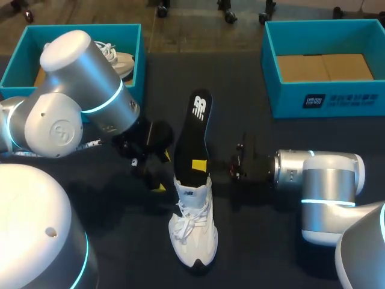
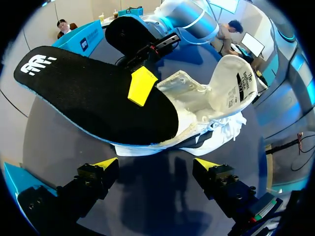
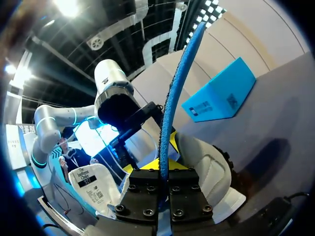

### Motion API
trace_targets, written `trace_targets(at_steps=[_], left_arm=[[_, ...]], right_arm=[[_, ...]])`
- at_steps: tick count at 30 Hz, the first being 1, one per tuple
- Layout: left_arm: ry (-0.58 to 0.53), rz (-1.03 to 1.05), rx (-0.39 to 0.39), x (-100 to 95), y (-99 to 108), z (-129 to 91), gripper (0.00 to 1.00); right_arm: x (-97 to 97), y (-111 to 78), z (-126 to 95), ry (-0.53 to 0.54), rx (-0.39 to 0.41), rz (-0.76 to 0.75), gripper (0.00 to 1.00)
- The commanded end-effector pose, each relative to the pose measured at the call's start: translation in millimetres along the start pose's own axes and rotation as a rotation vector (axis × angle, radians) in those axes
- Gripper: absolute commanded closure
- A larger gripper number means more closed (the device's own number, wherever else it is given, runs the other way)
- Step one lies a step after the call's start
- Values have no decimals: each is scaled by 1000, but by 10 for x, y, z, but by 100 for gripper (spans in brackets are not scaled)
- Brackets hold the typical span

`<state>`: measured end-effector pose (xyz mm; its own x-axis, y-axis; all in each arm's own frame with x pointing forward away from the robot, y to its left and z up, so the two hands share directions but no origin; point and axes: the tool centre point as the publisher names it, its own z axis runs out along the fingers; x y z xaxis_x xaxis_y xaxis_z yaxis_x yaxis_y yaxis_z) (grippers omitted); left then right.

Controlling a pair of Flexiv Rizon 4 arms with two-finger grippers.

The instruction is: Take the shoe out of the shoebox, open the shoe tongue, remove and reinsert the insole, then place the shoe into the shoebox

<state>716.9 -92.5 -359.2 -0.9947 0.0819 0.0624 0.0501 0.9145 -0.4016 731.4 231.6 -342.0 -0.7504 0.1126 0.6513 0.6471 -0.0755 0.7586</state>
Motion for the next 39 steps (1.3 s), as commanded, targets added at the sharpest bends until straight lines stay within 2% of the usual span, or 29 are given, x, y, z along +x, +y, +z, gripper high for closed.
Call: trace_targets(at_steps=[1, 13, 20, 31, 33, 39], left_arm=[[-2, 1, 0, 7, 4, 4, 0], [-2, 1, 0, 7, 4, 4, 0], [-2, 1, 0, 7, 4, 4, 0], [-2, 1, 0, 7, 4, 4, 0], [-2, 1, 0, 7, 4, 4, 0], [-2, 1, 0, 7, 4, 4, 0]], right_arm=[[15, -108, 16, 2, 17, 21, 100], [14, -329, 63, 8, 74, 97, 100], [36, -392, 65, 15, 83, 113, 100], [102, -265, 55, 13, 85, 90, 100], [105, -242, 57, 16, 86, 85, 94], [85, -203, 74, 21, 81, 75, 91]])
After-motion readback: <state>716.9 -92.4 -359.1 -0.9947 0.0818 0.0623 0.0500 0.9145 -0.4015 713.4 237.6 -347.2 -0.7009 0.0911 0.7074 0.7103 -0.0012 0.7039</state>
